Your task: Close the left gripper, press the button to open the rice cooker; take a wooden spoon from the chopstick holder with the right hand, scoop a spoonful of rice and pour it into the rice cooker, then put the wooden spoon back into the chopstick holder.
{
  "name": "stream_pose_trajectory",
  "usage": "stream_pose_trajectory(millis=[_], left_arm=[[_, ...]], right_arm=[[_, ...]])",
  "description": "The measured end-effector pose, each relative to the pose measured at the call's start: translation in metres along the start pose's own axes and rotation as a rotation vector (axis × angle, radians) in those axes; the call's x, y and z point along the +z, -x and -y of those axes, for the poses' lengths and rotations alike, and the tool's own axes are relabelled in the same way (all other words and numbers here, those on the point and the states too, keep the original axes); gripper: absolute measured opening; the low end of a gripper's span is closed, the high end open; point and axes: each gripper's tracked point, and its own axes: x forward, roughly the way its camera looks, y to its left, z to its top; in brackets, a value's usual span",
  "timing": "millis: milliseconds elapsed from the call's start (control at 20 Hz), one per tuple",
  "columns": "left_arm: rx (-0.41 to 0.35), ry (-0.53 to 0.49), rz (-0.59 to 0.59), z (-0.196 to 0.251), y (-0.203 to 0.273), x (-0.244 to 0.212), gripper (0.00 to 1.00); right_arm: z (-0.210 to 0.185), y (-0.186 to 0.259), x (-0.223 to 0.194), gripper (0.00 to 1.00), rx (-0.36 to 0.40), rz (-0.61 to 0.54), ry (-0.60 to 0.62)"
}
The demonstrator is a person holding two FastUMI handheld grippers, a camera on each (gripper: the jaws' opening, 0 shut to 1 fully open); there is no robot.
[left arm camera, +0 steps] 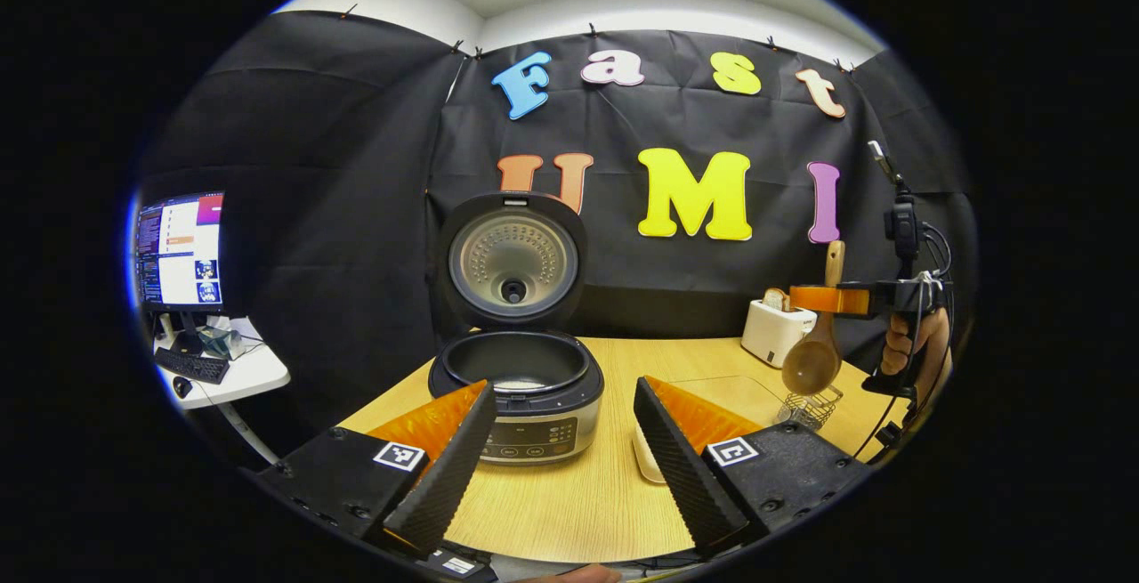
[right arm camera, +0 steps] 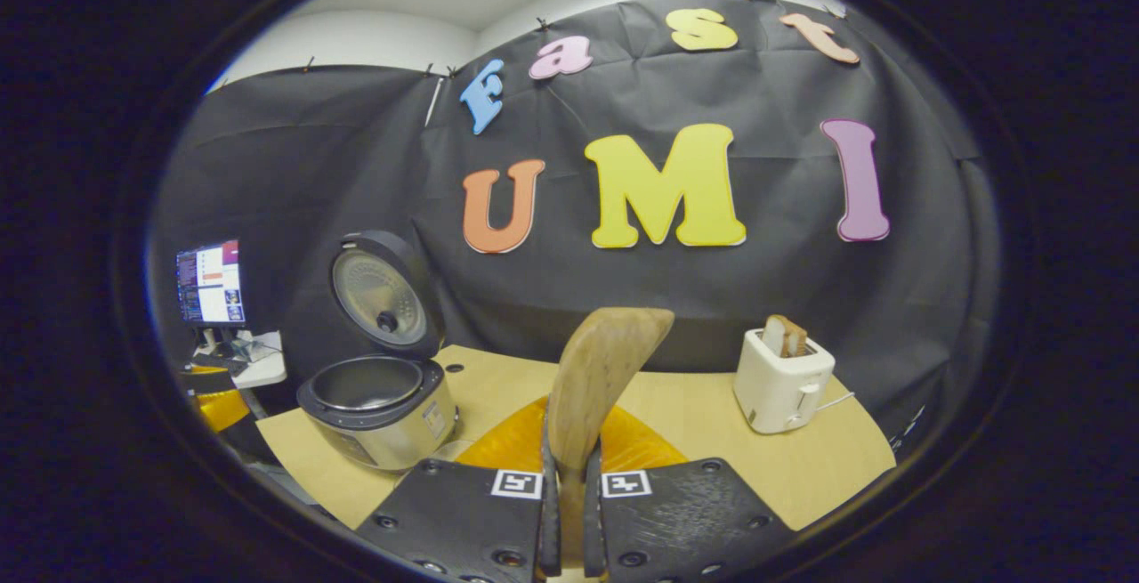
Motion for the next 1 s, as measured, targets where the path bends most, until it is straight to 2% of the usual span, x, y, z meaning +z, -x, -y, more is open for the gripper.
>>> stream_pose_trajectory(millis=[250, 300, 350, 450, 500, 550, 700, 850, 900, 1000], left_arm=[[0.005, -0.03, -0.013, -0.007, -0.006, -0.015, 0.99], [0.014, -0.041, -0.021, -0.011, -0.006, -0.019, 0.95], [0.025, -0.047, -0.027, -0.015, -0.007, -0.022, 0.99], [0.033, -0.039, -0.044, -0.019, -0.008, -0.029, 0.99], [0.029, -0.032, -0.055, -0.019, -0.007, -0.032, 0.96], [0.024, -0.031, -0.053, -0.019, -0.006, -0.032, 0.99], [0.027, -0.032, -0.046, -0.028, -0.005, -0.032, 0.99], [0.039, -0.012, -0.027, -0.036, -0.004, -0.032, 0.99], [0.032, -0.009, -0.03, -0.035, -0.005, -0.034, 0.95], [0.032, -0.005, -0.042, -0.039, -0.005, -0.039, 0.99]], right_arm=[[-0.027, -0.036, -0.036, 0.09, -0.037, -0.047, -0.021], [-0.029, -0.044, -0.047, 0.09, -0.045, -0.065, -0.026], [-0.031, -0.052, -0.058, 0.1, -0.055, -0.079, -0.023], [-0.031, -0.063, -0.078, 0.1, -0.089, -0.105, -0.004], [-0.03, -0.066, -0.086, 0.1, -0.112, -0.115, 0.007], [-0.031, -0.069, -0.092, 0.1, -0.124, -0.117, 0.023], [-0.031, -0.07, -0.106, 0.1, -0.165, -0.135, 0.09], [-0.028, -0.07, -0.121, 0.1, -0.208, -0.173, 0.095], [-0.028, -0.071, -0.124, 0.1, -0.222, -0.177, 0.109], [-0.024, -0.073, -0.13, 0.1, -0.268, -0.186, 0.175]])
